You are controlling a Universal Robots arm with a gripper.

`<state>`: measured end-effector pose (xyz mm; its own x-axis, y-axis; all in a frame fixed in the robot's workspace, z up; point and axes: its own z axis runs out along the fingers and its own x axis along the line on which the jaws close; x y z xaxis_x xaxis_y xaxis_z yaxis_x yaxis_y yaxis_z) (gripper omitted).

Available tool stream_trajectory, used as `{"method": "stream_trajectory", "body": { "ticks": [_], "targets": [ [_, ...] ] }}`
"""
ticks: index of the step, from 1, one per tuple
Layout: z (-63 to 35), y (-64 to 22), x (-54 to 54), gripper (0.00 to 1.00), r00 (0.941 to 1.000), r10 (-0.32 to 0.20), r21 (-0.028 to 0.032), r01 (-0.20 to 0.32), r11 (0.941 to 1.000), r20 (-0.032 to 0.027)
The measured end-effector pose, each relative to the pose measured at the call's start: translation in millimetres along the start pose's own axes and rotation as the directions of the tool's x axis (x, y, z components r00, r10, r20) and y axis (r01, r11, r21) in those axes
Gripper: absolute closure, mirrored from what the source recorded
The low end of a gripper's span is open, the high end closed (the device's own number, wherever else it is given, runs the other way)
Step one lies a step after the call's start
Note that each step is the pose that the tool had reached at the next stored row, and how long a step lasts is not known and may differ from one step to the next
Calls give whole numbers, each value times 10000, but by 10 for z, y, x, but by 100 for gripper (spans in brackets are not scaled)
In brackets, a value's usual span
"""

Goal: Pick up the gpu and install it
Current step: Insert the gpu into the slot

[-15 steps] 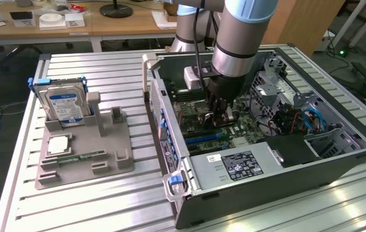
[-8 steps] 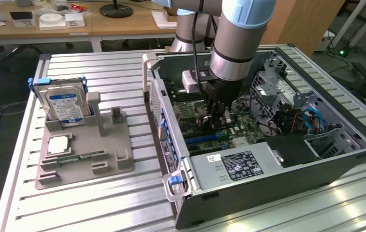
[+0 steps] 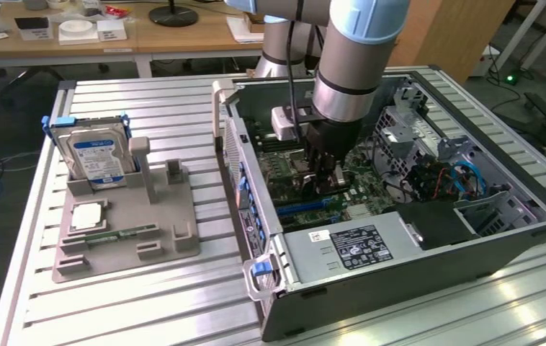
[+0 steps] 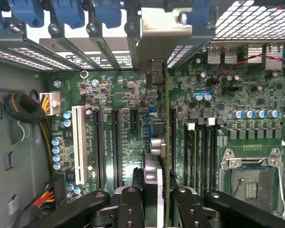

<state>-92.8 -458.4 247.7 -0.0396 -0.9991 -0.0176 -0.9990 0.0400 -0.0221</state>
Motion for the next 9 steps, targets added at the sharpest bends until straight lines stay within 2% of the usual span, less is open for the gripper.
{"method": "stream_trajectory", "body": {
  "ticks": [9],
  "targets": [
    [19,10,1,72,10000,-1,-6,1,10000,-2]
  ]
}}
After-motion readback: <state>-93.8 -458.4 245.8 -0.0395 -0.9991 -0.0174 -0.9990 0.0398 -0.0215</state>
